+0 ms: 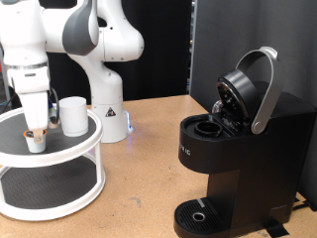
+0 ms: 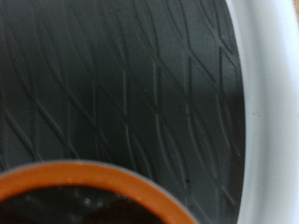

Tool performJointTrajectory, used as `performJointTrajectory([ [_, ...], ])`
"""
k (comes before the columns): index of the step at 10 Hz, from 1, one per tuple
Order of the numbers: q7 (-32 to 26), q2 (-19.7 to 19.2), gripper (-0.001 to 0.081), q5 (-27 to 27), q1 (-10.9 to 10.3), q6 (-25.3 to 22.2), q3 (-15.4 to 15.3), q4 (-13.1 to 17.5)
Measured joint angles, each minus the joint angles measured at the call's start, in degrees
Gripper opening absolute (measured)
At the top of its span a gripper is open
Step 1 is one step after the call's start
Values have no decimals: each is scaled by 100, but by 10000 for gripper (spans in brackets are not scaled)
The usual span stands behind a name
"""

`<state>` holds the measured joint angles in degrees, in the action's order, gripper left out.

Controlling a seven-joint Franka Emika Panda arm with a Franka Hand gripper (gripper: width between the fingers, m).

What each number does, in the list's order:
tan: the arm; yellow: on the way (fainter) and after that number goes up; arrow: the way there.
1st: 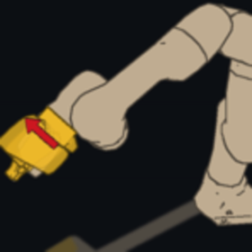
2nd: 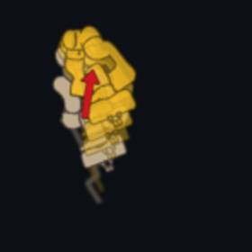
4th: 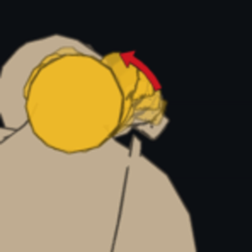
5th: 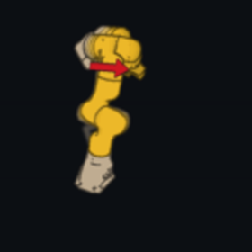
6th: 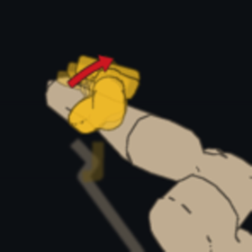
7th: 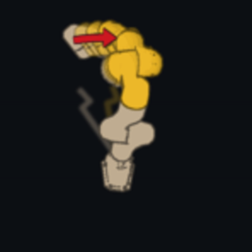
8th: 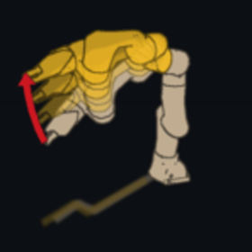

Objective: Make a cup of coffee with the keurig machine

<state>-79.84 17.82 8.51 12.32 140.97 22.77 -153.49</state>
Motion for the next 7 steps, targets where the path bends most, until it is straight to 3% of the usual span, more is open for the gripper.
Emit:
performJointTrajectory([
  [2, -1, -40, 805, 0, 0, 65, 2, -25],
  [3, -1, -57, 699, 0, 0, 68, 2, -26],
  [4, 0, -78, 699, 0, 1, 70, 2, -26],
  [5, 4, -96, 520, 0, 2, 72, 2, -24],
  [6, 14, -97, 520, 0, 3, 72, 2, -18],
  [7, 19, -97, 447, 0, 4, 72, 2, -18],
])
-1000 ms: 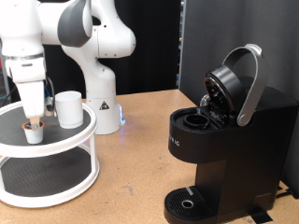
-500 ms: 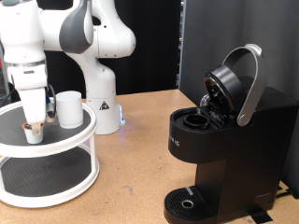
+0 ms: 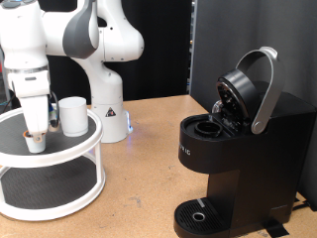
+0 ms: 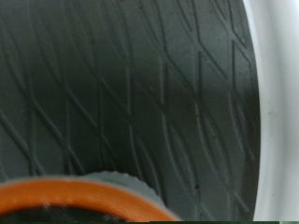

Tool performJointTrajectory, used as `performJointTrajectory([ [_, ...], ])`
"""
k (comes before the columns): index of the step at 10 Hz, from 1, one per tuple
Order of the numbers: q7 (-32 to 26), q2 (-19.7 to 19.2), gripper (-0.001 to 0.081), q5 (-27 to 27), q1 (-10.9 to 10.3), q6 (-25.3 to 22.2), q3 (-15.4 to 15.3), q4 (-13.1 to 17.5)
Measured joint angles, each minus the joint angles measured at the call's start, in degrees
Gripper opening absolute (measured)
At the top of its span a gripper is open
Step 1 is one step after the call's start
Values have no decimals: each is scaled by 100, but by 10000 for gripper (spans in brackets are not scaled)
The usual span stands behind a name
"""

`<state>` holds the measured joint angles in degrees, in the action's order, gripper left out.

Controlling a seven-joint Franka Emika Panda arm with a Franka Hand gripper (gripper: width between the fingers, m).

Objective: Make a cup of coffee with the keurig machine

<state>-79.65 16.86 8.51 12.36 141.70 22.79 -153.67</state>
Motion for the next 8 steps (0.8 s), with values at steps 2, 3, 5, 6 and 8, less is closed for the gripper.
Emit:
performJointTrajectory([
  [2, -1, 4, 447, -8, 1, -28, 0, 11],
  [3, -25, 27, 447, -60, 0, -150, 0, 46],
  [5, -153, 227, 447, -251, 0, -644, 3, 221],
  [6, -224, 381, 447, -325, 0, -936, 6, 339],
  [8, -288, 677, 447, -358, 3, -1473, 15, 594],
])
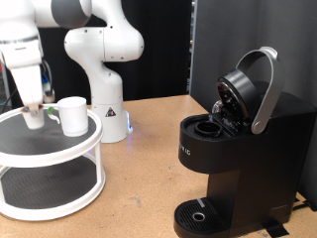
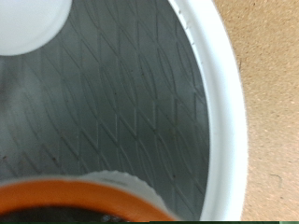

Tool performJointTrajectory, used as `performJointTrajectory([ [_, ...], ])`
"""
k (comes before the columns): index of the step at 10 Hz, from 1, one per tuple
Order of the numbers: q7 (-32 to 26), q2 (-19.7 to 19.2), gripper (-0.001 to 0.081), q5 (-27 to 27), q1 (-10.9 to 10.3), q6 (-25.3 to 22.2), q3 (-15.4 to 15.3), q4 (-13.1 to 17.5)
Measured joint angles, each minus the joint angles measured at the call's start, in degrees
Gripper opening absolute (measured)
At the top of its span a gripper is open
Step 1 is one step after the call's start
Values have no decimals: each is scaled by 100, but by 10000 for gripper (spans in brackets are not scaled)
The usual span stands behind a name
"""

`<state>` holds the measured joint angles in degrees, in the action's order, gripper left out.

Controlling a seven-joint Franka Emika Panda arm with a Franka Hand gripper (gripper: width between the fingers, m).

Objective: Make a cup of coffee with the keurig machine

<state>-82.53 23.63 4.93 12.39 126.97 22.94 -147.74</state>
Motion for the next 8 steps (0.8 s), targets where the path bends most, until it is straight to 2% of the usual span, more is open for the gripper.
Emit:
performJointTrajectory([
  [2, -16, 79, 447, 0, 8, -157, 3, 43],
  [4, 106, 80, 447, -353, -34, -200, -21, 48],
  [8, 922, 125, 447, -1263, -331, -575, -382, 387],
])
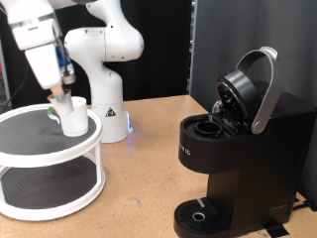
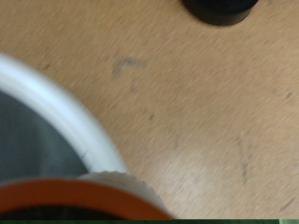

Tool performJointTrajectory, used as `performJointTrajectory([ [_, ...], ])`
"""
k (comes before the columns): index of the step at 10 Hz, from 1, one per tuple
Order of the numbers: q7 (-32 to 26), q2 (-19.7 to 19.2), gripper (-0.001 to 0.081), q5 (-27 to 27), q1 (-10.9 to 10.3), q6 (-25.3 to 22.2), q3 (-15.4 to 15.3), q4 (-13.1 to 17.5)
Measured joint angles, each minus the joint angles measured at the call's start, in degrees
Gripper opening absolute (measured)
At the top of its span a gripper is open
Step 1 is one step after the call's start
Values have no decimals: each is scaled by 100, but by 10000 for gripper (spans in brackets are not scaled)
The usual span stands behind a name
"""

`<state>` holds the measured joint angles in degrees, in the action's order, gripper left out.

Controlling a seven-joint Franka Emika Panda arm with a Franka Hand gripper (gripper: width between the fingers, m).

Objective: Make a cup of coffee with the keurig machine

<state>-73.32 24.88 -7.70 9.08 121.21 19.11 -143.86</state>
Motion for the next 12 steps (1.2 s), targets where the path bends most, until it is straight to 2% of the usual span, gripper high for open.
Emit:
performJointTrajectory([
  [2, 435, -2, 447, -123, -81, -138, -184, 151],
  [5, 442, -5, 447, -327, -119, -13, -216, 95],
  [9, 958, -6, 447, -916, -450, 120, -662, 197],
  [11, 1397, -6, 447, -940, -502, 185, -896, 270],
  [12, 1350, -9, 447, -940, -501, 184, -882, 261],
])
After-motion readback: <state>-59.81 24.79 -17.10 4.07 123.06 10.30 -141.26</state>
